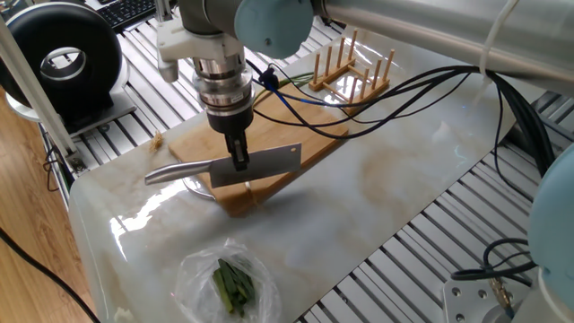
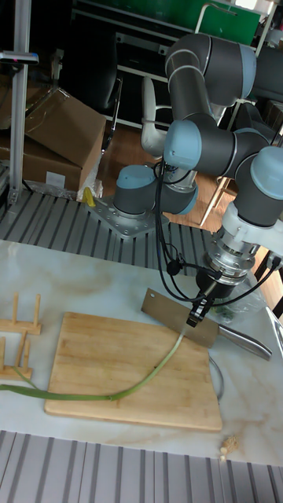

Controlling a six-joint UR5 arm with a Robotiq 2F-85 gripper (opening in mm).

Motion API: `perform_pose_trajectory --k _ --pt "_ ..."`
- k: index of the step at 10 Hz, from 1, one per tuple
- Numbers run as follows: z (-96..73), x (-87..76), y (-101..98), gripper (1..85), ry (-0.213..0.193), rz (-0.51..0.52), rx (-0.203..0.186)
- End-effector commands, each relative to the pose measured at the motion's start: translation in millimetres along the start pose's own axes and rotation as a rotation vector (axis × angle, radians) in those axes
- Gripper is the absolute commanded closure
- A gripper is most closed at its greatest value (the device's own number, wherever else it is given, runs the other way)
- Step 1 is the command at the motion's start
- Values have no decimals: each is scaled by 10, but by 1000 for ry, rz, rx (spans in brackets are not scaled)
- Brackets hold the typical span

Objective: Chop the green garlic

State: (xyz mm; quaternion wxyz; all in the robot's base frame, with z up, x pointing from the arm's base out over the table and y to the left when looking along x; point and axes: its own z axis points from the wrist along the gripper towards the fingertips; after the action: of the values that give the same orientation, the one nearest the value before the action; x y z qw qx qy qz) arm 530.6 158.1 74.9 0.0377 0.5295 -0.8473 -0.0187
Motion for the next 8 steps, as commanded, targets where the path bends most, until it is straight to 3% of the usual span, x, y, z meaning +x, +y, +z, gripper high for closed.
perform_pose_trajectory --k 1,8 --pt "33 -20 -6 843 -5 -3 0" --pt "3 -73 78 843 -16 -2 -17"
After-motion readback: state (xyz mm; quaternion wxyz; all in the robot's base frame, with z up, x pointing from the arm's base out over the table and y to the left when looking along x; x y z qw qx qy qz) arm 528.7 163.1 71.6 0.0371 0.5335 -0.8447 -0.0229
